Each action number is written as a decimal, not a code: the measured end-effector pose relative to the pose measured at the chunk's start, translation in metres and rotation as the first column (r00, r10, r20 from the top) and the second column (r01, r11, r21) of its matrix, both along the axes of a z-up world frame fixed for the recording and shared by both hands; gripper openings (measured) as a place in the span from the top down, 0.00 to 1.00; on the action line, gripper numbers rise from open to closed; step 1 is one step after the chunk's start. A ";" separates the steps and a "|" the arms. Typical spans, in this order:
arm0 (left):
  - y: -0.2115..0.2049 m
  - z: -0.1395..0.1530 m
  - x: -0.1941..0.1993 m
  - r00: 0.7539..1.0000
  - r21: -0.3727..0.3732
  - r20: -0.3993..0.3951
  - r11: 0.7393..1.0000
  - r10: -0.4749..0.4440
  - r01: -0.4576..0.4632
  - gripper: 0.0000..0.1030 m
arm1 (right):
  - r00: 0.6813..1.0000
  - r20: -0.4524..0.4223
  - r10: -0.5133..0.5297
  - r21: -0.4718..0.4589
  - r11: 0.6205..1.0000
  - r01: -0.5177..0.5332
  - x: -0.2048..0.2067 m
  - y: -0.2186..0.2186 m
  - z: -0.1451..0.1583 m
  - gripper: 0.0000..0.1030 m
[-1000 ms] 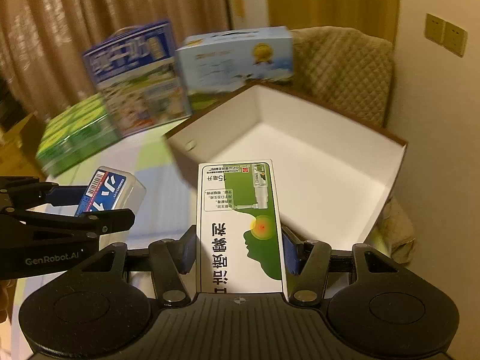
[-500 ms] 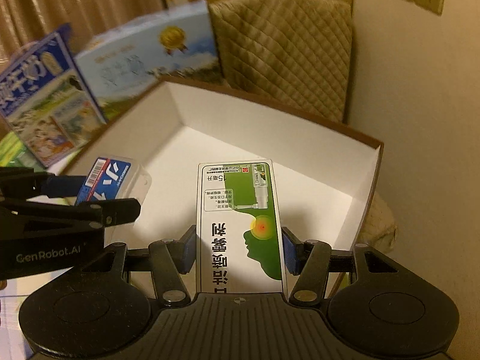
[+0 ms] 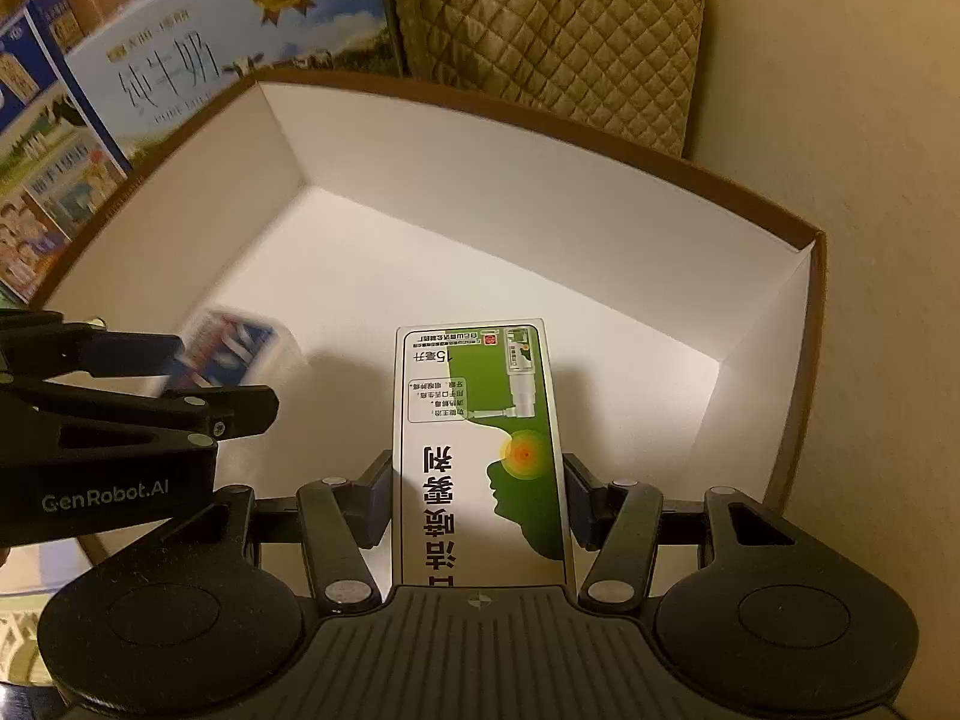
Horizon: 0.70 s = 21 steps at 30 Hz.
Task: Organize rigid objects
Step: 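Carry both boxes into the brown box and open both grippers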
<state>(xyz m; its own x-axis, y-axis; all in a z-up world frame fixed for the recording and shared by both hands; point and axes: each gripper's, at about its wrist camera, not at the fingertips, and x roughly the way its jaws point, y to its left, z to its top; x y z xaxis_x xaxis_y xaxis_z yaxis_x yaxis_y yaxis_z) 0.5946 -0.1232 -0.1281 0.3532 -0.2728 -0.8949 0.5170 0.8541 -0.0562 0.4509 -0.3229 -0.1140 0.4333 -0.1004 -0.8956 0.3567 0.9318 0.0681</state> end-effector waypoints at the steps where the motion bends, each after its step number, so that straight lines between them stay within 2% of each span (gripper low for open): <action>1: 0.001 -0.002 0.002 1.000 -0.007 -0.008 1.000 -0.002 0.002 0.36 | 1.000 0.000 -0.002 0.003 1.000 0.002 0.000 -0.001 0.000 0.49; 5: 0.003 -0.004 0.000 1.000 -0.002 -0.007 1.000 -0.012 0.012 0.36 | 1.000 0.012 -0.026 0.007 1.000 0.026 0.002 -0.005 0.002 0.49; 12: 0.004 -0.001 -0.002 1.000 -0.006 0.000 1.000 -0.007 0.007 0.36 | 1.000 0.006 -0.007 0.017 1.000 0.006 0.004 -0.005 0.005 0.47; 21: 0.011 0.018 -0.016 0.999 -0.012 0.032 1.000 0.027 -0.026 0.36 | 0.999 0.040 0.018 0.041 0.999 -0.020 -0.003 -0.002 0.013 0.44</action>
<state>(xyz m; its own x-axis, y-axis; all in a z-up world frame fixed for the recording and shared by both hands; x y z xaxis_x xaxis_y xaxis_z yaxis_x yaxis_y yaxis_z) 0.5784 -0.1123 -0.1100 0.3894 -0.2735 -0.8796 0.4958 0.8670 -0.0501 0.4477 -0.3246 -0.1006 0.4697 -0.0551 -0.8811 0.3354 0.9344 0.1203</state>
